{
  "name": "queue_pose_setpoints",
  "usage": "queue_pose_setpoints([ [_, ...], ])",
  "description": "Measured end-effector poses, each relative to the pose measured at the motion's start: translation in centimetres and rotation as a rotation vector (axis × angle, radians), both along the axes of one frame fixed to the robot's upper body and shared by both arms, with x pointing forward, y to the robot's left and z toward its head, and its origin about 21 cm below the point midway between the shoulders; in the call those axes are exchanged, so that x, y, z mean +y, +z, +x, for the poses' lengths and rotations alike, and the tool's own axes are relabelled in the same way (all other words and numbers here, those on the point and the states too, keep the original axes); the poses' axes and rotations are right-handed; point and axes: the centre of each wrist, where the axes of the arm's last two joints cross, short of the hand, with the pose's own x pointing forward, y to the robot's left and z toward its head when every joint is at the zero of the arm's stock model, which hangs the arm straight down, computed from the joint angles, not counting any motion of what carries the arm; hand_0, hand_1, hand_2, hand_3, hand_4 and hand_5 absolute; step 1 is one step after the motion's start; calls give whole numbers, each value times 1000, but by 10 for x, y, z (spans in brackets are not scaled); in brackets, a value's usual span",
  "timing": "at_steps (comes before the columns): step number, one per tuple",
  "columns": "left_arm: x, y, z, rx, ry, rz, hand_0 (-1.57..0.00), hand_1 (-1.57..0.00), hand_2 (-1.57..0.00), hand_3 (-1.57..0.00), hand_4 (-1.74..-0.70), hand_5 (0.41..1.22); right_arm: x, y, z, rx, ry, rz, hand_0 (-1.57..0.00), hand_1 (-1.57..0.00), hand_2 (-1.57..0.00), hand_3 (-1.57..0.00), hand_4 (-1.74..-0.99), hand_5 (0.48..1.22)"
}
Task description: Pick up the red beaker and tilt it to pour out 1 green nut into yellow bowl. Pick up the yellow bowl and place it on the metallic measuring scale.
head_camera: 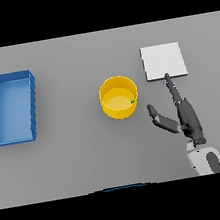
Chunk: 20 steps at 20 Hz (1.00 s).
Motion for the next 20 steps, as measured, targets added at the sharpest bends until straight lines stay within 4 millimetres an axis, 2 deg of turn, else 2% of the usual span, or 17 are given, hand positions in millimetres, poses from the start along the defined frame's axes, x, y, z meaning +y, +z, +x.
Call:
queue_pose_setpoints([
  [3, 10, -31, -14, -6, 77, -144, -1571, -1571, -1571, -1476, -1741, 1221, -1, 3, -2, -7, -7, -39, 1, 1, 1, 1, -1054, 648],
  [4, 7, -39, -19, -5, 89, -176, -1571, -1571, -1571, -1479, -1741, 1221, -1, 3, -2, -2, -9, -43, 1, 1, 1, 1, -1046, 649],
  [5, 12, -41, -26, -16, 107, -199, -1571, -1571, -1571, -1480, -1741, 1221, 2, 4, -1, -3, -3, -41, 1, 1, 1, 1, -1041, 650],
  [6, 16, -52, -35, -13, 131, -212, -1571, -1571, -1571, -1464, -1741, 1221, 2, 0, -1, 21, -4, -37, 1, 1, 1, 1, -1035, 650],
  [12, 8, -93, -73, -32, 197, -341, -1571, -1571, -1571, -1478, -1741, 1221, -8, -1, -2, -7, 1, -36, 1, 1, 1, 1, -1014, 648],
  [14, 2, -102, -80, -38, 195, -372, -1571, -1571, -1571, -1512, -1741, 1221, -2, 1, 0, 3, 10, -22, 1, 1, 1, 1, -1004, 648],
  [17, 0, -115, -94, -20, 220, -415, -1571, -1571, -1571, -1541, -1741, 1151, -6, -1, -3, 5, 8, -14, 1, 1, 1, 1, -1012, 650],
  [20, -4, -117, -103, -13, 234, -425, -1571, -1571, -1571, -1555, -1741, 1046, -8, -1, -5, -3, 3, -25, 1, 1, 1, 1, -1013, 644],
])
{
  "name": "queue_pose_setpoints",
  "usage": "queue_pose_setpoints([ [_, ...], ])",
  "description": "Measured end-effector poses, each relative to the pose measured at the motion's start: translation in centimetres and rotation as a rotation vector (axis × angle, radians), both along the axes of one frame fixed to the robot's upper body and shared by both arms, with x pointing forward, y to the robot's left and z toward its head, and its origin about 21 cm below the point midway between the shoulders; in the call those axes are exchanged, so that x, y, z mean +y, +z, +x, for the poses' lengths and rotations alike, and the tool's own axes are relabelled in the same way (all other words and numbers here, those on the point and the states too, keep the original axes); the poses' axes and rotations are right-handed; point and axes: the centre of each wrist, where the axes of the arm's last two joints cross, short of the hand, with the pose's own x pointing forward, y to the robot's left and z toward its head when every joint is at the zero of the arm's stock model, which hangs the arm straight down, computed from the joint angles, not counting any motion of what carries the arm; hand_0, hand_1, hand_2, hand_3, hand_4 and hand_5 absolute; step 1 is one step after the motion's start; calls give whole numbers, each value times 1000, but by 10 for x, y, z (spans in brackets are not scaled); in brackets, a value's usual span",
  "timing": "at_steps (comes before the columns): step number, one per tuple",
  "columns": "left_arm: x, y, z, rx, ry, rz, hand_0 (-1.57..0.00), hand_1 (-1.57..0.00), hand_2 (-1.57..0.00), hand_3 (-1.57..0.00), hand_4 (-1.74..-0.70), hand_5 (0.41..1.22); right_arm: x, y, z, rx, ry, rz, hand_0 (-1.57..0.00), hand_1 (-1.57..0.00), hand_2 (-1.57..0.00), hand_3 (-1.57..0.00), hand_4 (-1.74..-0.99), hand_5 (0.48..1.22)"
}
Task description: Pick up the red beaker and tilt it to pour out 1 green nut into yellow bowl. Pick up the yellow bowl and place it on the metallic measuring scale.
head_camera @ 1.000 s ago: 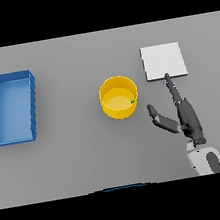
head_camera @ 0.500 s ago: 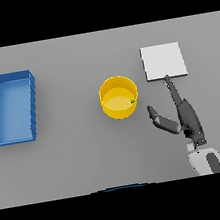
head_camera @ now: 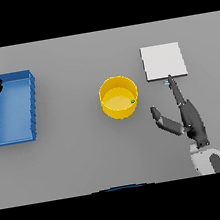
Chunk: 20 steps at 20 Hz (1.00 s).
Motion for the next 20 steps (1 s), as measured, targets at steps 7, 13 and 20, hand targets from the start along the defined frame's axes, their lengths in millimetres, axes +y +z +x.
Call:
queue_pose_setpoints([
  [7, 6, -10, -20, 52, -47, 66, -1393, -1215, -1209, -1136, -1068, 749, -1, -2, -4, -16, -4, 7, 1, 1, 1, 1, -1007, 635],
  [13, 4, -15, -24, 126, -101, 121, -395, -325, -334, -314, -836, 657, 1, 3, 1, -15, 0, 10, 1, 1, 1, 1, -1011, 639],
  [20, 5, -25, -22, 108, -145, 134, -82, -67, -69, -65, -773, 655, 0, 4, 2, 16, 2, -57, 1, 1, 1, 1, -1014, 666],
])
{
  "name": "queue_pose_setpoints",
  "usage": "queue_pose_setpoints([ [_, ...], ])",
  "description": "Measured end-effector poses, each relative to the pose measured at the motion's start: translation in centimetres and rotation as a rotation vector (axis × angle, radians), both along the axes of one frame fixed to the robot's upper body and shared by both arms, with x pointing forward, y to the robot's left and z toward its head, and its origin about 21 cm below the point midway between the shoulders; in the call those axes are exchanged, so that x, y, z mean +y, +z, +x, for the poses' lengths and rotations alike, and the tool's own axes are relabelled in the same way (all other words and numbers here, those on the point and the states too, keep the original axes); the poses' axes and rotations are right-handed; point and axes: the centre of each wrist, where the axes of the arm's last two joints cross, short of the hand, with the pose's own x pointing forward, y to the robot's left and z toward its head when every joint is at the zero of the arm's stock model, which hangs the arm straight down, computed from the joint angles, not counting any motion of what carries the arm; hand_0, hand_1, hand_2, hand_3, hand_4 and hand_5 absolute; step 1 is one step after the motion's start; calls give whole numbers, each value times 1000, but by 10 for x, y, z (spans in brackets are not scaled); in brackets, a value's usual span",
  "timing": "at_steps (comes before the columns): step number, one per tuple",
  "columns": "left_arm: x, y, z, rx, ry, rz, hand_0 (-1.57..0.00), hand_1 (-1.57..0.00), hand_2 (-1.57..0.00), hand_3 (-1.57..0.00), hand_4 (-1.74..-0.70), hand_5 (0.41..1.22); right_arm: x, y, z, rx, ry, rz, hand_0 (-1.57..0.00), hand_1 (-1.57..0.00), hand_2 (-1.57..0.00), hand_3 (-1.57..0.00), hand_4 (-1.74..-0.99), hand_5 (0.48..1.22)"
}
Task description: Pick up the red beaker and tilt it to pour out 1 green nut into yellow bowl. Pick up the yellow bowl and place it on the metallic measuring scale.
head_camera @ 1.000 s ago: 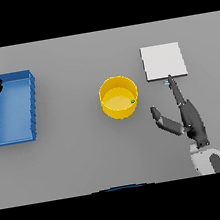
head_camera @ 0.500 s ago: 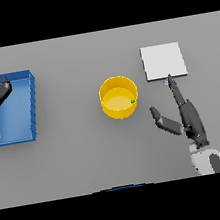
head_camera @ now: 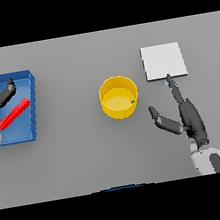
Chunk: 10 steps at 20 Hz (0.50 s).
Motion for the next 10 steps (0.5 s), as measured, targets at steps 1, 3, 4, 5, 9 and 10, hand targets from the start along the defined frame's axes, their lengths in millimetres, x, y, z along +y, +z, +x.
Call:
queue_pose_setpoints([
  [1, 0, 3, 1, -18, -5, 5, -65, -54, -55, -52, -763, 657, 0, 7, 5, -10, 51, -17, 1, 1, 1, 1, -1005, 669],
  [3, -4, 2, 3, -22, -18, 0, -41, -34, -35, -33, -750, 661, -4, 17, 17, 7, 140, -149, 1, 1, 1, 1, -1044, 679],
  [4, -9, 6, 5, -33, -25, -3, -33, -27, -28, -26, -746, 662, -7, 21, 25, 16, 186, -246, 1, 1, 1, 1, -1071, 678],
  [5, -7, 5, 5, -35, -31, -5, -26, -21, -22, -21, -743, 664, -8, 31, 35, 16, 229, -326, 1, 1, 1, 1, -1094, 677],
  [9, -8, 8, 3, -43, -32, 6, -10, -8, -8, -8, -733, 680, 5, 46, 58, -4, 392, -611, 1, 1, 1, 1, -1192, 677],
  [10, -9, 7, 3, -42, -38, 10, -8, -6, -7, -6, -736, 685, 8, 48, 63, -12, 440, -670, 1, 1, 1, 1, -1197, 677],
])
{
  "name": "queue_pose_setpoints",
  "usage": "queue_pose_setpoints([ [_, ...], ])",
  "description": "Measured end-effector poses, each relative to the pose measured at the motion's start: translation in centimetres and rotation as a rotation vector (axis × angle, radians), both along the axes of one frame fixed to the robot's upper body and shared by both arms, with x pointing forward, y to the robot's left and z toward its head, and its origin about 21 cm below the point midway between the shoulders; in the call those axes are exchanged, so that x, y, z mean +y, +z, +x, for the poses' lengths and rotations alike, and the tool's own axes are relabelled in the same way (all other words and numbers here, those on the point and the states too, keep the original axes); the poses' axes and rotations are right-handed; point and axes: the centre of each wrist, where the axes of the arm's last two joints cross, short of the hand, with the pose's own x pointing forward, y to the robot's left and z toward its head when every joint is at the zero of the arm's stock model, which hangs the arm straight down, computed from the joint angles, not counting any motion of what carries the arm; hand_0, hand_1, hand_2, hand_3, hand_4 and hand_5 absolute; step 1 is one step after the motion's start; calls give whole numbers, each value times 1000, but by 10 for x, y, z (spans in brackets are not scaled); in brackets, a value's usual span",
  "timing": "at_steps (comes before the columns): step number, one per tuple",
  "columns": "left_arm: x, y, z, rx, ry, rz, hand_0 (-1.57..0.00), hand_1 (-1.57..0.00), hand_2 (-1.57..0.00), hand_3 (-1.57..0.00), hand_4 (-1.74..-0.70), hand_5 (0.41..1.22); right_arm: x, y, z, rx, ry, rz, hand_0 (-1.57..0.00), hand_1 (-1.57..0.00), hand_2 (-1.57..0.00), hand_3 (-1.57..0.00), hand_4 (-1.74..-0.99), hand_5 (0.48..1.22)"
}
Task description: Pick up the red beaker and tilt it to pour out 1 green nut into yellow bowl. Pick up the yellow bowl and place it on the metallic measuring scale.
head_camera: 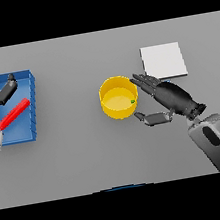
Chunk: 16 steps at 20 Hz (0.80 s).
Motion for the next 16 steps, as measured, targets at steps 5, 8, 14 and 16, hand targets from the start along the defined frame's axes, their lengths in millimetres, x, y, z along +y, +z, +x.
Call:
queue_pose_setpoints([
  [5, 6, -2, -3, 21, 11, 4, -2, -1, -1, -1, -743, 701, 14, 13, 27, -55, 204, -278, 1, 1, 1, 1, -1227, 698],
  [8, 5, 3, 0, 18, 13, 7, 0, 0, 0, 0, -745, 704, 27, 15, 32, -71, 294, -412, 1, 1, 1, 1, -1215, 711],
  [14, 11, 1, -4, 18, 9, 4, 1, 1, 1, 1, -741, 698, 53, 9, 50, -7, 370, -529, 1, 1, 1, 1, -1231, 725],
  [16, 11, 2, -3, 11, 10, 14, 1, 1, 1, 1, -739, 699, 62, 4, 54, 13, 400, -552, 1, 1, 1, 1, -1245, 730],
])
